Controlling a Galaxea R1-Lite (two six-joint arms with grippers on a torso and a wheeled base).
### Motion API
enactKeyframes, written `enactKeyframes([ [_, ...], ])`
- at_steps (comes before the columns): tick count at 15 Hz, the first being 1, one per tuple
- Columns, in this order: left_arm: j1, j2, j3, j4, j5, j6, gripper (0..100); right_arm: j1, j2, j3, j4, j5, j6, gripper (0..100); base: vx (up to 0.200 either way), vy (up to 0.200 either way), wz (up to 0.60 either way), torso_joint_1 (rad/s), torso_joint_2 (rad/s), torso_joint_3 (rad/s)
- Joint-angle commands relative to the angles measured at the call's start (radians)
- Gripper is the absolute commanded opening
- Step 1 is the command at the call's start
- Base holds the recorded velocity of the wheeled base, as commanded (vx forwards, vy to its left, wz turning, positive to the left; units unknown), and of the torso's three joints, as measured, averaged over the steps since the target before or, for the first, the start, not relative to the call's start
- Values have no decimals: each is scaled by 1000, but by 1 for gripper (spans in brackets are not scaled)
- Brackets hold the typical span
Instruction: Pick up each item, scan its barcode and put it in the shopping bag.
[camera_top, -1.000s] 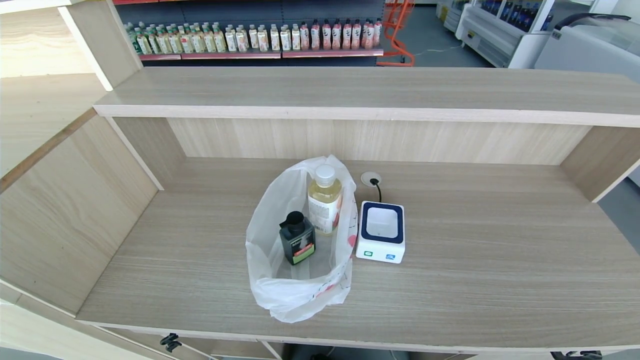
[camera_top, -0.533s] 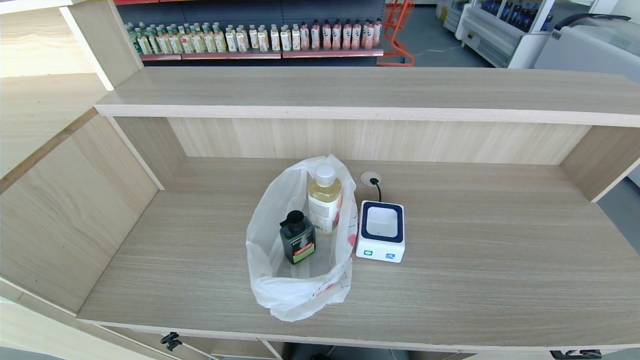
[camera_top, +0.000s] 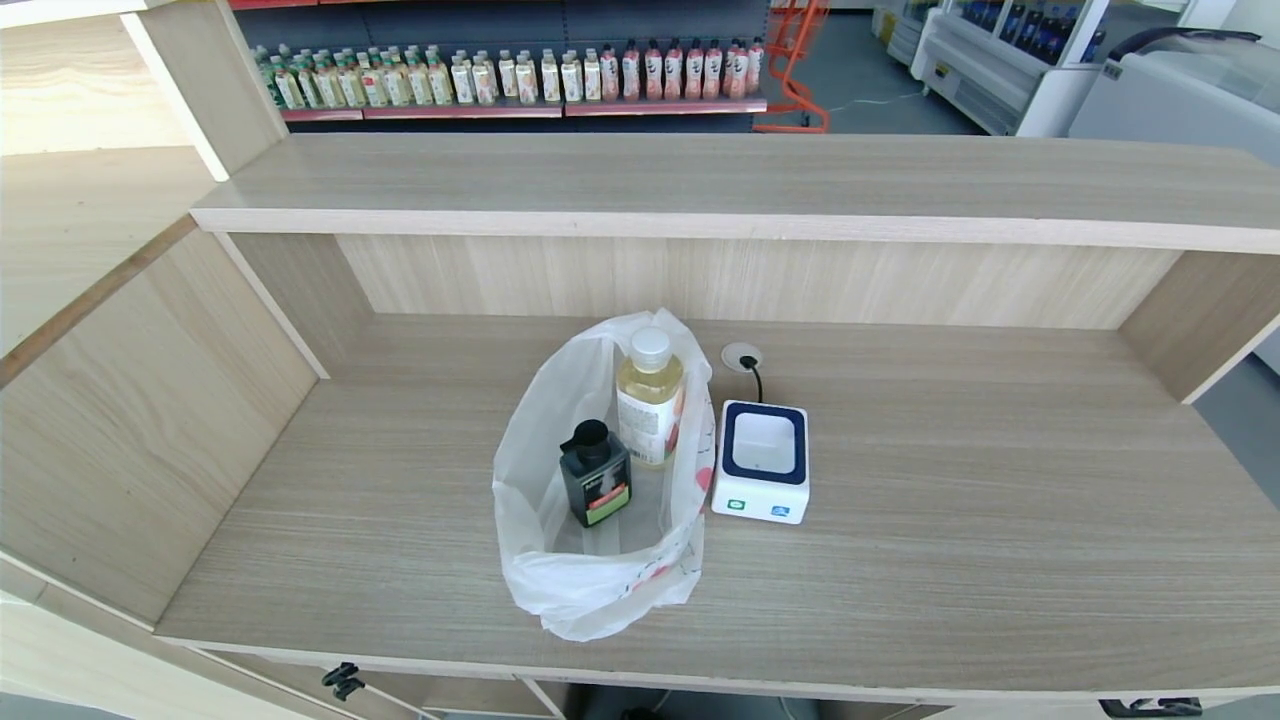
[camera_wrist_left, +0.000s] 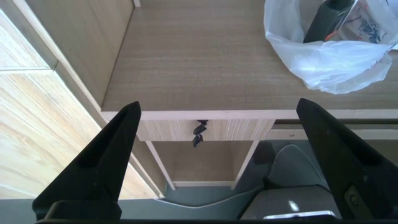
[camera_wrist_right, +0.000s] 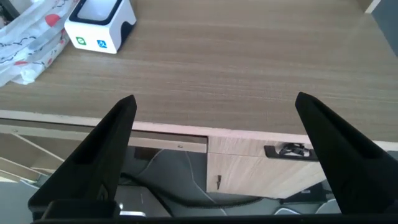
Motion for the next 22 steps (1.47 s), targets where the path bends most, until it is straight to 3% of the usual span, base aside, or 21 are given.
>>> enactKeyframes([
  [1, 0, 2, 0, 0, 0, 0, 100, 0, 4, 0, -1, 1, 0, 100, 0, 0, 0, 0, 0, 0],
  [3, 0, 2, 0, 0, 0, -1, 100, 0, 4, 0, -1, -1, 0, 100, 0, 0, 0, 0, 0, 0],
  [10, 0, 2, 0, 0, 0, -1, 100, 0, 4, 0, -1, -1, 0, 100, 0, -200, 0, 3, 1, 4],
  [22, 0, 2, 0, 0, 0, 0, 100, 0, 4, 0, -1, -1, 2, 100, 33, 0, 0, 0, 1, 0],
])
